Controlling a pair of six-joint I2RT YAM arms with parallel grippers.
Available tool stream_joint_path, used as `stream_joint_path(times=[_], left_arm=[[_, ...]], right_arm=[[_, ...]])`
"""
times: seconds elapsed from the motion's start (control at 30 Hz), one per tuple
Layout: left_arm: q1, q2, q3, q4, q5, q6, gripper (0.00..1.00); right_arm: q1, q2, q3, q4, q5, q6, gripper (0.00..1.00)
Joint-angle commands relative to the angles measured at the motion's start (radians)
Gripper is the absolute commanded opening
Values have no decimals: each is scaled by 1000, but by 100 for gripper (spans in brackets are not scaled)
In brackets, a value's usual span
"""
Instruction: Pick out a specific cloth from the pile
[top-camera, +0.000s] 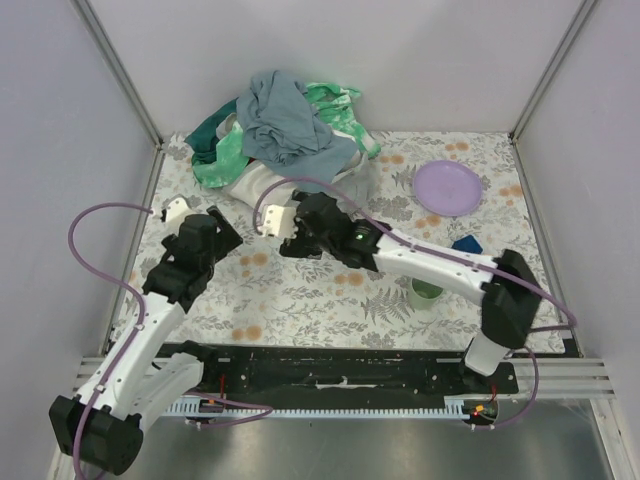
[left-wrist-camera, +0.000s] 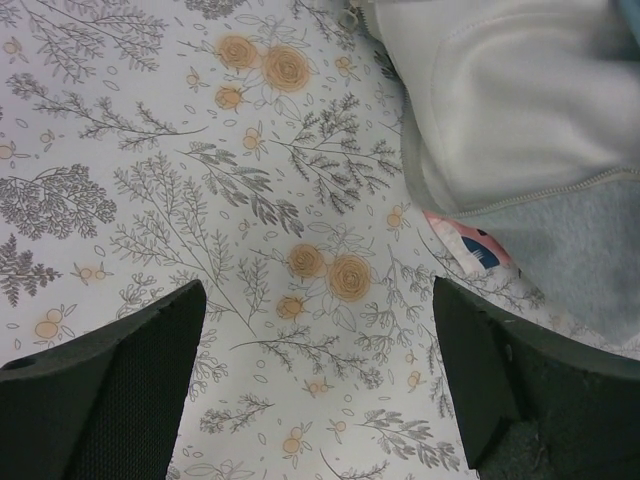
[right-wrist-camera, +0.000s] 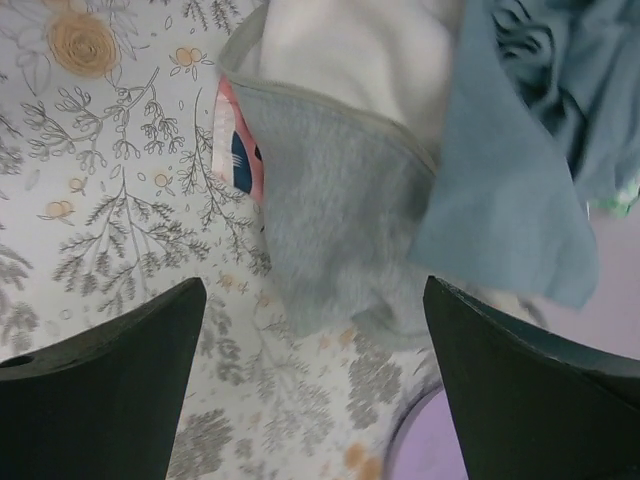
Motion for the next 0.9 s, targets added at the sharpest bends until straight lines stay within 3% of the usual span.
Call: stream_joint_path(times=[0.0, 0.3, 0.47, 0.6, 0.73, 0.8, 0.87], left_arm=[[20, -2, 15, -15, -133, -45, 97], [77, 21, 18, -31, -128, -36, 97], [97, 28, 27, -34, -142, -36, 97], [105, 36, 27, -31, -162, -48, 97], [108, 62, 41, -8, -154, -50, 97], [106, 84, 50, 1, -148, -51, 97], [108, 110, 62, 12, -143, -51, 98]], right_arm=[[-2, 210, 177, -20, 8, -387, 98], [-114, 607, 546, -77, 49, -566, 98], [-163, 816, 691, 71, 267, -706, 98], [-215, 940, 921, 47, 266, -544, 97], [-258, 1055, 1038, 476, 336, -573, 98], [-290, 1149, 1283, 446, 353, -486, 98], [-339, 1111, 1293, 479, 312, -305, 98]])
